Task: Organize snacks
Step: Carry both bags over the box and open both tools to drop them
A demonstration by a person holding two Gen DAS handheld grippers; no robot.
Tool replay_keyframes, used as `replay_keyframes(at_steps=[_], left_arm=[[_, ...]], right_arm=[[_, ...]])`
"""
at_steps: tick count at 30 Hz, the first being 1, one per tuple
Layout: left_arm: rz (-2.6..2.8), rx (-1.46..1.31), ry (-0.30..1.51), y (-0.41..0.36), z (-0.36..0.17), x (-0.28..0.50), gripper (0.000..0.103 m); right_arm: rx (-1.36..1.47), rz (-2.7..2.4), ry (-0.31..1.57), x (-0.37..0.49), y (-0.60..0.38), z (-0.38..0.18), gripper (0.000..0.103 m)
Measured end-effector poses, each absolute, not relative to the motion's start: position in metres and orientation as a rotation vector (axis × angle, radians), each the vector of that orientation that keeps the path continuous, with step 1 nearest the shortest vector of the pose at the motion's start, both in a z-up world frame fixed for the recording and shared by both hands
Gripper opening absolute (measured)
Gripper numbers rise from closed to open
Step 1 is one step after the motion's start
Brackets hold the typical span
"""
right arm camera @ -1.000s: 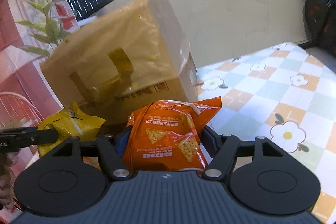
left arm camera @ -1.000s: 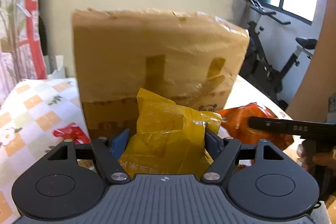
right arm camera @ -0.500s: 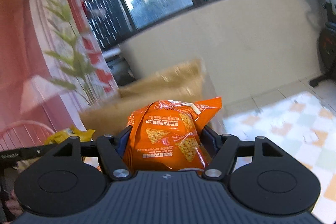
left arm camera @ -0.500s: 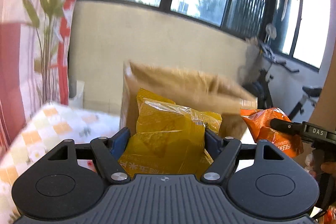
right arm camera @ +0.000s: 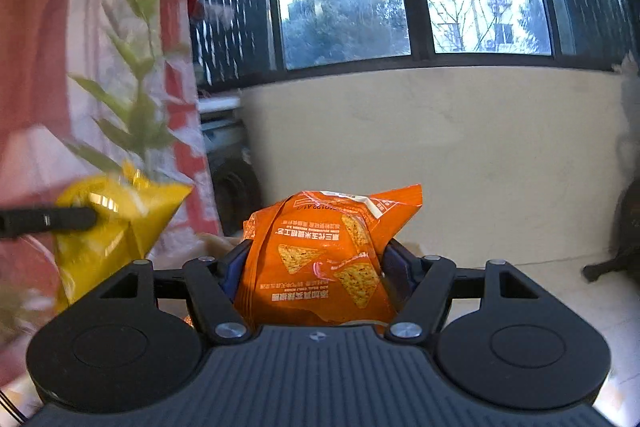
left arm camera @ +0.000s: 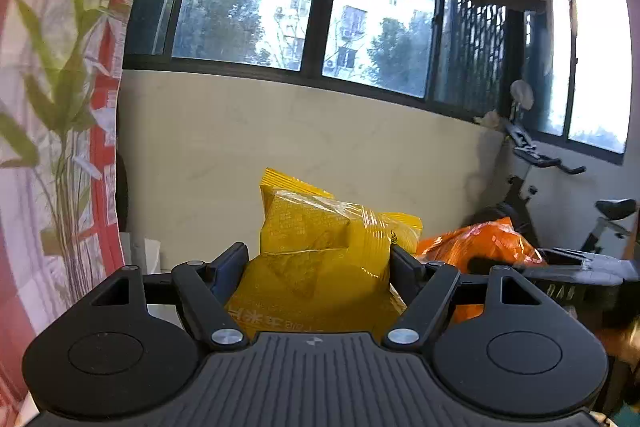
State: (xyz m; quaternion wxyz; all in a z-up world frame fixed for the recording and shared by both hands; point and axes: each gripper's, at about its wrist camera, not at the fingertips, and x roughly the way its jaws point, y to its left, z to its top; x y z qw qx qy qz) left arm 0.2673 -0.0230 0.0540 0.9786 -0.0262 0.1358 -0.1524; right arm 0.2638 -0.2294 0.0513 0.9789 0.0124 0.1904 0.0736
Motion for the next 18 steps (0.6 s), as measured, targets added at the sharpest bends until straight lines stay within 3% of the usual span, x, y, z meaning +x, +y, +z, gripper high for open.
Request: replay_keyframes(at_steps=[10,12,14,18], left_arm=[[-0.271,-0.005,0.408,-0.055,0.032,0.334,0.079],[-0.264,-0.015,0.428,-0.054,0.031,0.338,0.086],[-0.26,-0.019,0.432,-0.05,0.029,0.335,0.087],[-0.25,-0.014,0.444,-0.041,0.028,0.328,0.087]], right_arm=[[-0.019,0.064,0.522,0.316,-0.212,0.014,0.075],[0.008,0.062,0.544,0.319,-0.213,0.011,0.078],[0.031,0.064,0.545,0.316,-0.216,0.01,0.083],[0.057,0.077,0.526,0.307,-0.22,0.017,0.083]])
